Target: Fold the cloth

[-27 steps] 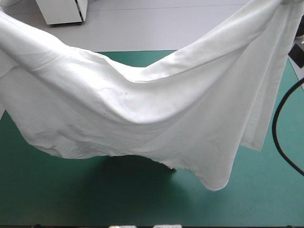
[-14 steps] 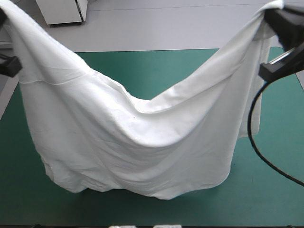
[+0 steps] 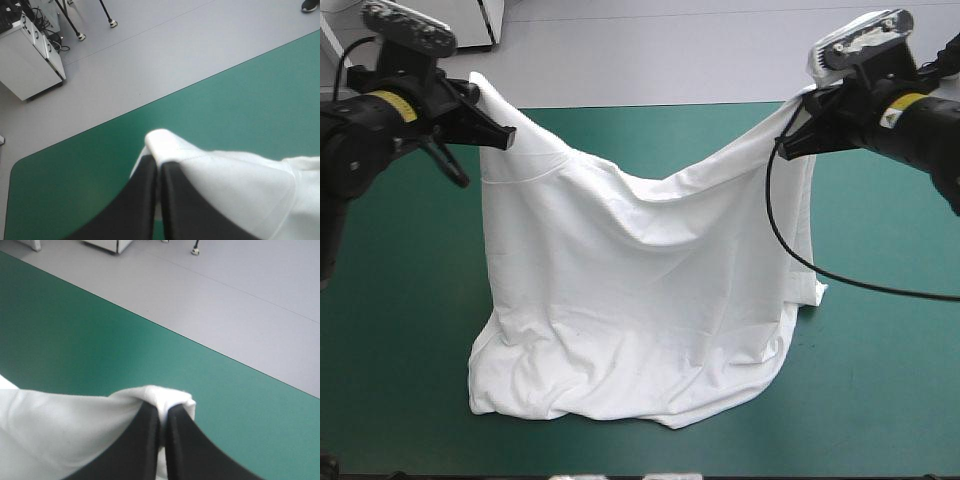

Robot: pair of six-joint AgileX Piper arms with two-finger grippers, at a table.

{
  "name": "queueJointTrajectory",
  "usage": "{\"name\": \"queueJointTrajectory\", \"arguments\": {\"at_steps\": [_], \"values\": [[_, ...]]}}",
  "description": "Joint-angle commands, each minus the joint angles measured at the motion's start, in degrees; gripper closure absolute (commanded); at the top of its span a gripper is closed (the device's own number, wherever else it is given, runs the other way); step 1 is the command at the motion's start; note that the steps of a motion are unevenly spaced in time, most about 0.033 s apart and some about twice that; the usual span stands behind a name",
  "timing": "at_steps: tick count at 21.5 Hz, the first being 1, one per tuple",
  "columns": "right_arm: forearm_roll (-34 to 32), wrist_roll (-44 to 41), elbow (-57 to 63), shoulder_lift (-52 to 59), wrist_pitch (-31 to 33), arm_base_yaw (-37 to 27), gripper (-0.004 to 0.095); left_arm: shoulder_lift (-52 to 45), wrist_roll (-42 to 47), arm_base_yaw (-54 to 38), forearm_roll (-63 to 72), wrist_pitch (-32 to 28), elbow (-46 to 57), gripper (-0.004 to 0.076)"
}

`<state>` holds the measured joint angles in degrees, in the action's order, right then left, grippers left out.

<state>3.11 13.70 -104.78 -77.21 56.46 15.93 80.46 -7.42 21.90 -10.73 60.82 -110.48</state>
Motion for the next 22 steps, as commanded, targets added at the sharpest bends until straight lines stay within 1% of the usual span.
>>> {"name": "queueJointTrajectory", "arguments": {"at_steps": [1, 2, 3, 4, 5, 7, 10, 13, 14, 18, 20, 22], "values": [[-4.8, -0.3, -1.0, -4.2, -8.2, -0.2, 0.0925, 2.9, 1.2, 0.1, -3.5, -10.6, -0.9, 0.0733], [-5.5, -0.3, -1.0, -5.7, -9.0, -0.2, 0.0925, 4.2, 1.2, 0.1, -4.1, -12.1, -0.9, 0.0733], [-7.4, -0.3, -1.1, -9.6, -11.4, -0.2, 0.0925, 7.4, 1.7, 0.1, -6.7, -15.4, -0.9, 0.0733], [-8.3, -0.4, -1.1, -10.7, -12.4, -0.2, 0.0925, 8.6, 2.4, 0.1, -8.1, -17.0, -0.9, 0.0733], [-9.7, -1.1, -1.2, -13.3, -14.1, -0.5, 0.0925, 11.3, 3.8, -0.4, -10.1, -20.2, -0.9, 0.0733], [-9.7, -1.0, -2.7, -19.2, -15.9, -2.7, 0.0925, 17.1, 5.2, -2.3, -10.6, -24.7, -0.9, 0.0733], [-9.7, -0.7, -6.1, -24.8, -16.7, -5.6, 0.0925, 22.8, 5.2, -4.5, -10.3, -28.0, -1.3, 0.0733], [-8.8, 0.3, -9.2, -30.9, -19.3, -8.8, 0.0925, 29.9, 5.0, -6.6, -7.6, -32.1, -3.9, 0.0733], [-7.5, 1.4, -9.2, -32.5, -19.6, -9.5, 0.0925, 31.7, 4.6, -7.3, -5.9, -32.8, -5.0, 0.0733], [6.0, 10.9, -9.2, -37.0, -18.3, -11.0, 0.0924, 34.6, 4.1, -7.9, -1.9, -32.0, -6.2, 0.0733], [8.1, 12.1, -9.2, -37.9, -16.3, -11.1, 0.0907, 34.6, 3.4, -7.9, -0.6, -29.4, -6.2, 0.0731], [9.5, 12.4, -9.2, -38.3, -14.0, -11.4, 0.0841, 34.6, 1.6, -7.9, 0.6, -25.6, -6.3, 0.0708]]}}
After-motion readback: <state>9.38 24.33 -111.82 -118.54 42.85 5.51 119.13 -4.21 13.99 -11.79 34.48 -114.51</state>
